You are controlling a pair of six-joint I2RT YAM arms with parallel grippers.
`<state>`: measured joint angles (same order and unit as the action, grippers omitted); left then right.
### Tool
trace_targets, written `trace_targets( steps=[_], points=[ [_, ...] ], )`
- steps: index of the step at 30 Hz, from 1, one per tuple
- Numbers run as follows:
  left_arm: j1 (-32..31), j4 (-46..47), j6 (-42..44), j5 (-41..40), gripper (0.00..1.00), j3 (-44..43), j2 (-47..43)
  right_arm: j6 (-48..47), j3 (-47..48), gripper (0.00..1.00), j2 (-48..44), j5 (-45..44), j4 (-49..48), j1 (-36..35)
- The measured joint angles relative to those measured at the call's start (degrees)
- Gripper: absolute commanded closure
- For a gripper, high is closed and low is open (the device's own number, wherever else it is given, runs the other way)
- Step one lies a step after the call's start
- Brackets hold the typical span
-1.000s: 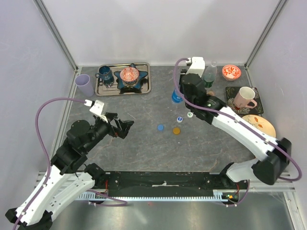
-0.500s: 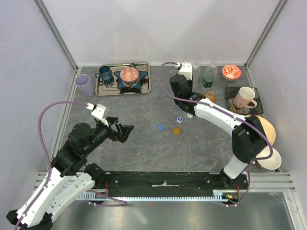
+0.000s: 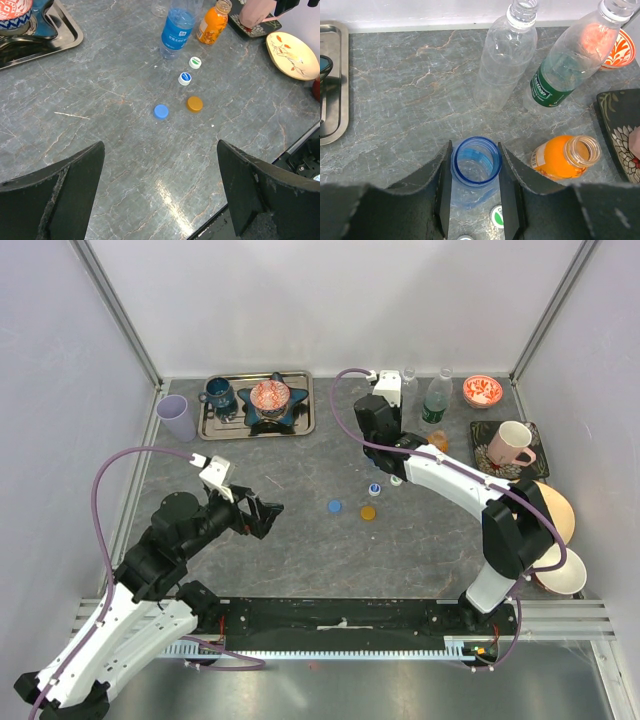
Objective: Unscrew the bottle caps
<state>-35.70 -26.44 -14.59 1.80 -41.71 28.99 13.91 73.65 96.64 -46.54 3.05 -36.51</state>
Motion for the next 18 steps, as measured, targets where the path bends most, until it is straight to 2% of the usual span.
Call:
trace_targets(
  steps=[5,18],
  points=[
    [0.0,0.4,0.0,0.3,0.01,0.0,0.6,0.4,0.1,0.45,0.0,0.2,0.5,0.0],
    [0.0,0.5,0.0,0.4,0.01,0.0,1.1,0.9,0.5,0.31,0.0,0.9,3.1,0.4]
  ],
)
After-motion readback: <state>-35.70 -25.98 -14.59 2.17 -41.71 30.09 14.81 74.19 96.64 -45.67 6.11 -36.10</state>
